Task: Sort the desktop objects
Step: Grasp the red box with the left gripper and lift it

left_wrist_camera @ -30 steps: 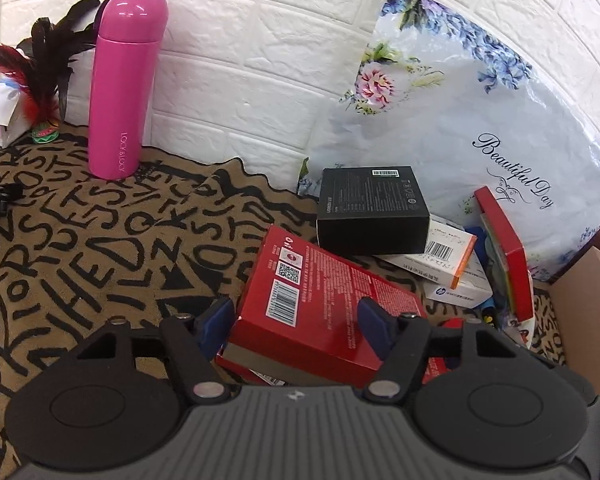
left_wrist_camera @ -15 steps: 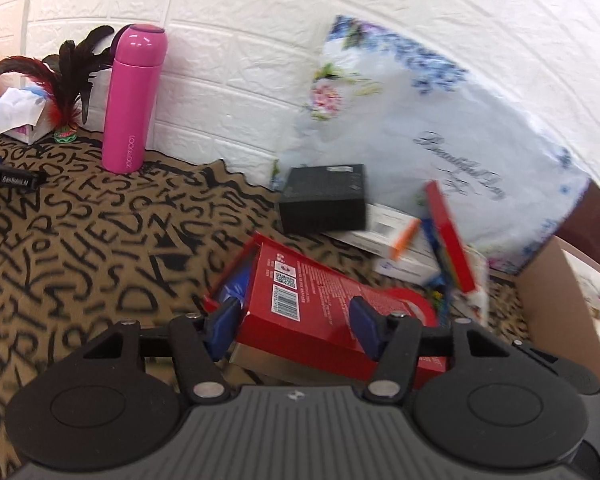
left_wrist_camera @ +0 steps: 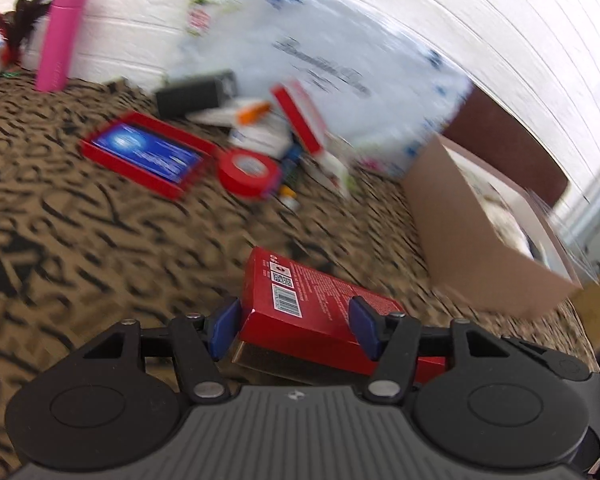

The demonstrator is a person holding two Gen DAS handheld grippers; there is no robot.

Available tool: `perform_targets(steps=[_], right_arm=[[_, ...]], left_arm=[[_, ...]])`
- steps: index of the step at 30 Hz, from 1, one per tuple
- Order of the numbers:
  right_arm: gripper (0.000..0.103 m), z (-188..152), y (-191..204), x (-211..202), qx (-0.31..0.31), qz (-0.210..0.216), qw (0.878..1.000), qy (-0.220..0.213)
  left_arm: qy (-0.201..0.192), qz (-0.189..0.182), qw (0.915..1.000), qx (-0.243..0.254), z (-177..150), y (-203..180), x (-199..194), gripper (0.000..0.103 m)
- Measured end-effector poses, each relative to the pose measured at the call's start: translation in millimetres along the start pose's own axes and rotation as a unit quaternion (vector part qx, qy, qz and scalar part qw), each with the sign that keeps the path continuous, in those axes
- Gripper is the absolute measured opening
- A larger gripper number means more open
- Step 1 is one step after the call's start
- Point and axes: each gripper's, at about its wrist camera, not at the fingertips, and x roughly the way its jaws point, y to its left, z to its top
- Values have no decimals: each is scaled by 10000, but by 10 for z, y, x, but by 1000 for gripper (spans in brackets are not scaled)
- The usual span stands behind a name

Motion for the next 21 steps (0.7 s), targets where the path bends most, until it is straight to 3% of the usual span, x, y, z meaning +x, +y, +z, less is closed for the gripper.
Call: perform_targets(steps=[7, 13, 16, 21], right_arm=[[64, -424, -234, -424, 291, -202, 9994, 41], [72, -579, -199, -415, 3, -192, 9996, 186], [72, -616, -172, -369, -171, -276, 9992, 220], [72, -630, -248, -299, -62, -286, 9993, 240]], left_arm=[[496, -282, 9977, 358, -263, -290, 128, 62], [608, -47, 9953, 755, -313, -393, 232, 78], [766, 26, 9946, 706, -328, -368, 310, 78], [813, -230, 9950, 537, -317, -333, 359, 72]])
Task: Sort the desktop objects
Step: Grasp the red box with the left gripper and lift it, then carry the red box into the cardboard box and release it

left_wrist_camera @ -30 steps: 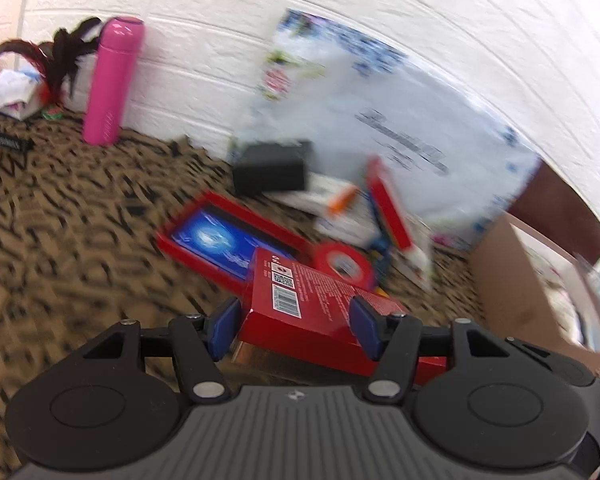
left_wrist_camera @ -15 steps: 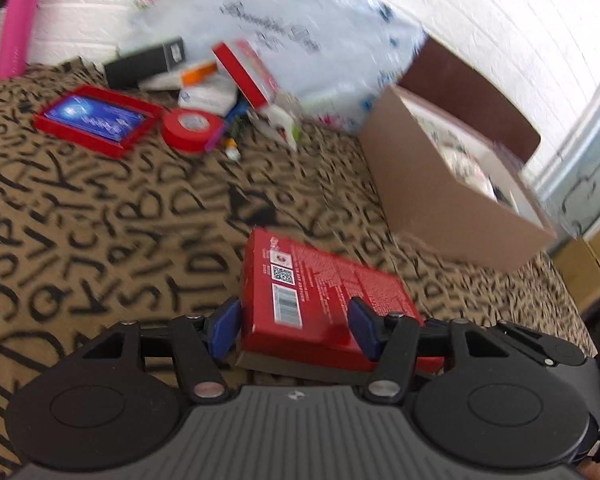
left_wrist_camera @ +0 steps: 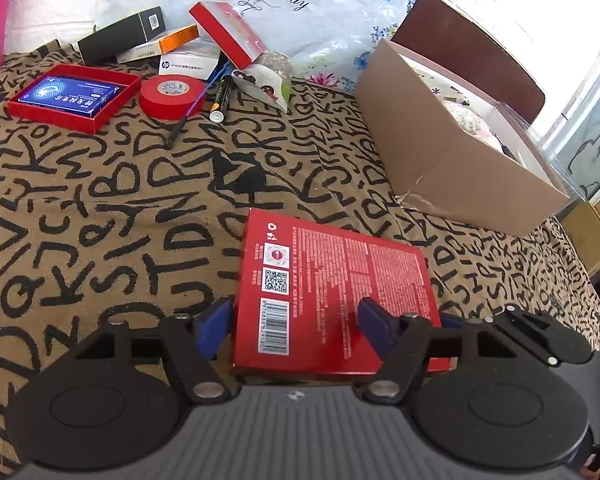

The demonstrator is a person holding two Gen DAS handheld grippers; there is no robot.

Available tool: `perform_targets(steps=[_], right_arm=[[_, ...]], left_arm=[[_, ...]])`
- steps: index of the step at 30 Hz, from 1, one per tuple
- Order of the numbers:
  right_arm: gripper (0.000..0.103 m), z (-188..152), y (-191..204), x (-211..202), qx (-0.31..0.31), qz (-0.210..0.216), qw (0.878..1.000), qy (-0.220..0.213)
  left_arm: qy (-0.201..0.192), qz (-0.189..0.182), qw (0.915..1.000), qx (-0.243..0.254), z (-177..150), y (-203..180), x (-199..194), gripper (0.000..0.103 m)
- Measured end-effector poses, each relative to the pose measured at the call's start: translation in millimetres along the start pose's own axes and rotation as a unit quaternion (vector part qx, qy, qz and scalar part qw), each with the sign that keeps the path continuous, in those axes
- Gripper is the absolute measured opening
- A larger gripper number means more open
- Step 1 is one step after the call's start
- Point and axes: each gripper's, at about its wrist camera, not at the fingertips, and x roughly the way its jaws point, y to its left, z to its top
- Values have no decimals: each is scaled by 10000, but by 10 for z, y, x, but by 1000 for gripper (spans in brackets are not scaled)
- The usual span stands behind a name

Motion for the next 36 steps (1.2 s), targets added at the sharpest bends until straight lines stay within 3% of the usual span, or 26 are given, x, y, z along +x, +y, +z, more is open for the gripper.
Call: perform_targets(steps=[6, 11, 19, 26, 36], right_arm=[[73, 15, -24, 110, 58, 122, 9999, 23], [72, 26, -62, 67, 199, 149, 9997, -46], [71, 245, -266, -426, 133, -224, 9956, -902], [71, 563, -784, -888, 215, -800, 9836, -1601], [71, 889, -1844, -1053, 320, -1388, 9720, -1871]], left_arm=[[-22, 61, 10000, 3, 23, -47, 49, 74], [-159, 169, 9997, 55, 75, -168, -31, 70], [-832, -260, 9954, 401, 509, -668, -244, 69], [-1350, -799, 9847, 766, 1017, -1379, -121, 69], [-1353, -1365, 9788, 706, 1695, -2103, 606, 69]])
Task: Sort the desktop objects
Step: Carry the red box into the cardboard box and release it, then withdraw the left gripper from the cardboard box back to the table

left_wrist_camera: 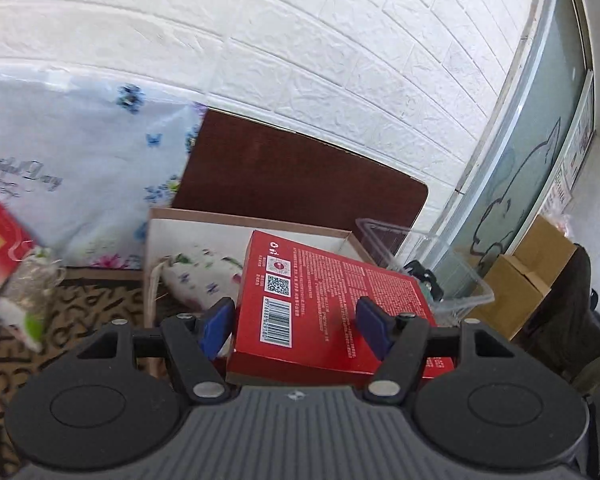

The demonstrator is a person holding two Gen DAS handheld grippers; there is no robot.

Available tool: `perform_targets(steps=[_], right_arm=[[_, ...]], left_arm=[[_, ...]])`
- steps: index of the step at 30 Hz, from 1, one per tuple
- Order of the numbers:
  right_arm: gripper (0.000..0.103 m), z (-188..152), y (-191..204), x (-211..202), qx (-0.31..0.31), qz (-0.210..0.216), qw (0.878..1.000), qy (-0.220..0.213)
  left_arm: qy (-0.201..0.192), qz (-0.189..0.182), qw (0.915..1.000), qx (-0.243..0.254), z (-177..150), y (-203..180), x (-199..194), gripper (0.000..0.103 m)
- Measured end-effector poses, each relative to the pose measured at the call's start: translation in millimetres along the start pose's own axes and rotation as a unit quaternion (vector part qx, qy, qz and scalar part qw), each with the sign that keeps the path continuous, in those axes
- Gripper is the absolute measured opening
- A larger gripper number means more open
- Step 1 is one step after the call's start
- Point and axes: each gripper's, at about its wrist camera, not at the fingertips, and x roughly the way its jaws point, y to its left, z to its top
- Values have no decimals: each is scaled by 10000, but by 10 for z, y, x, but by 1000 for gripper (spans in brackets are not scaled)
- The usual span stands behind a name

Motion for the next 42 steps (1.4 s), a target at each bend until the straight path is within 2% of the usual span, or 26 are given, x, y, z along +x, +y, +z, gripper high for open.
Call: perform_targets(steps=[4, 11, 13, 14, 16, 20, 23, 30, 35, 42], right_arm=[[71, 73, -374, 248, 87, -101, 9998, 116], [72, 113, -913, 799, 224, -147, 9982, 531], [71, 101, -1002, 993, 196, -378, 9964, 735], [68, 100, -1037, 1101, 205, -612, 9941, 875], [69, 96, -1091, 1271, 248, -987, 9895, 1029], [73, 71, -1080, 1346, 337, -1143, 9871, 1073], [80, 30, -1042, 1347, 330, -1233, 9858, 1094], [87, 29, -1017, 1231, 528, -1331, 9844, 1022], [89, 76, -920, 1059, 642, -1329, 9848, 919], [89, 63, -657, 760, 677, -1195, 9857, 979]], left_arm=[[102, -91, 9998, -150, 91, -6, 443, 69], [226, 21, 9993, -301, 215, 99, 1102, 67], [404, 38, 9985, -367, 221, 148, 1276, 70], [490, 59, 9979, -418, 219, 163, 1321, 75], [537, 63, 9973, -503, 203, 182, 1322, 86], [456, 39, 9987, -222, 158, 160, 1238, 99], [491, 163, 9986, -74, 138, 131, 1218, 100], [509, 345, 9981, 44, 90, 112, 1087, 100], [478, 396, 9980, 81, 46, 79, 916, 100], [394, 481, 9972, 424, -147, 1, 555, 100]])
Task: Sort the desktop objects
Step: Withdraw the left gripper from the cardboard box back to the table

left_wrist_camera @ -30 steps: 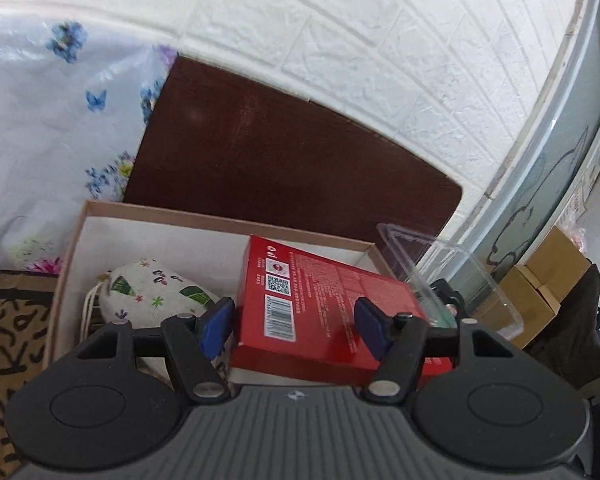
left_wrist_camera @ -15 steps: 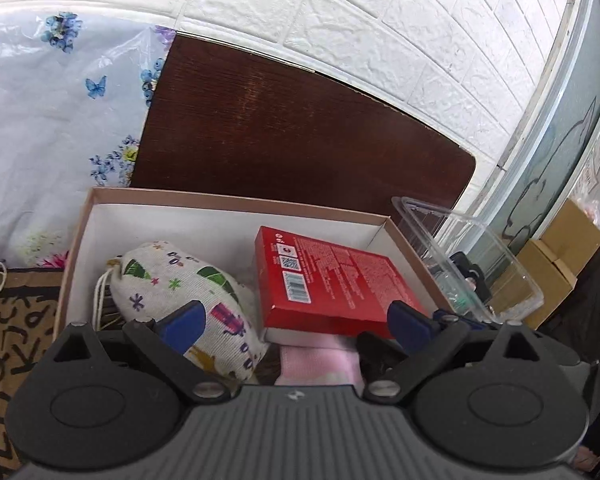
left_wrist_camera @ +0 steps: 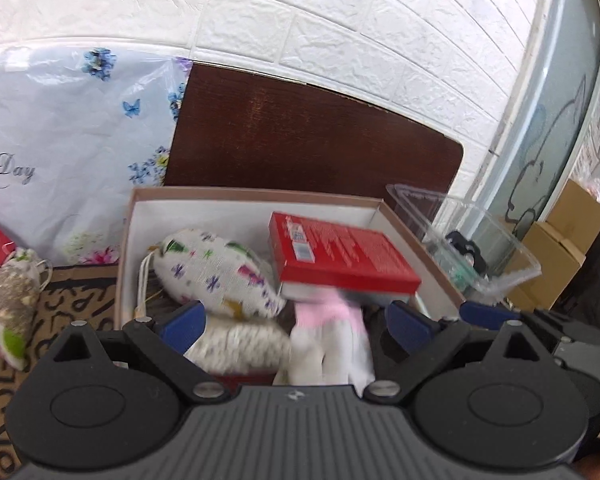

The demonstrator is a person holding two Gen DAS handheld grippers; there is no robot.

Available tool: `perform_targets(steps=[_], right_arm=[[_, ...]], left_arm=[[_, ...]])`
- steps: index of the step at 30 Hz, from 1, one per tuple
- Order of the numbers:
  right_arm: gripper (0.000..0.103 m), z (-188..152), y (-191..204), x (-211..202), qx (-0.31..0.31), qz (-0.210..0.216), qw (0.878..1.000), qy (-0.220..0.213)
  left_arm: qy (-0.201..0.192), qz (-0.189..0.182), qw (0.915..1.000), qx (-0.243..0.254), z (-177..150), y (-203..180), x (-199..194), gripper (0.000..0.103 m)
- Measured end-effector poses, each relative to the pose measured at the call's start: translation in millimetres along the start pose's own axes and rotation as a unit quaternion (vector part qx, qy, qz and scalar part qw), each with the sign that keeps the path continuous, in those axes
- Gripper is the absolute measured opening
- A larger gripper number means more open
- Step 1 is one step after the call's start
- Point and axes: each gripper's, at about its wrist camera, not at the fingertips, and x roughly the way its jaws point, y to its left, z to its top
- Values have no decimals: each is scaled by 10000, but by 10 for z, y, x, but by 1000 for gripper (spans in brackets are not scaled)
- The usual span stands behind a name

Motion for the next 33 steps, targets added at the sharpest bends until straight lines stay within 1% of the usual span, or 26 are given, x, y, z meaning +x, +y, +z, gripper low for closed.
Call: perform_targets(steps=[3, 7, 10, 14, 18, 21, 23, 28, 33], right_arm=[[89, -78, 107, -137, -17, -6, 10000, 41], [92, -210, 270, -302, -53, 91, 9999, 57], [92, -321, 421, -435, -91, 207, 9997, 2], [92, -462, 643, -609, -176, 302, 9993, -89], [92, -586, 850, -760, -205, 421, 9988, -158], [92, -663, 1019, -815, -301, 448, 9984, -169], [92, -717, 1138, -833, -368, 488, 9980, -159], [92, -846, 1411, -843, -387, 738, 9965, -101], [92, -944, 1654, -816, -408, 883, 9953, -27]], left_arm=[[54, 83, 10000, -12, -130, 35, -158, 100], [133, 244, 9994, -199, -289, 119, -427, 100], [74, 353, 9987, -354, -427, 194, -647, 100], [-33, 524, 9983, -257, -584, 272, -897, 100], [-146, 829, 9962, -231, -732, 372, -1120, 100], [-181, 990, 9946, -266, -846, 470, -1259, 100], [-181, 1076, 9933, -374, -912, 551, -1338, 100], [-167, 1426, 9883, -514, -1058, 728, -1504, 100], [-100, 1584, 9839, -826, -1170, 949, -1612, 100]])
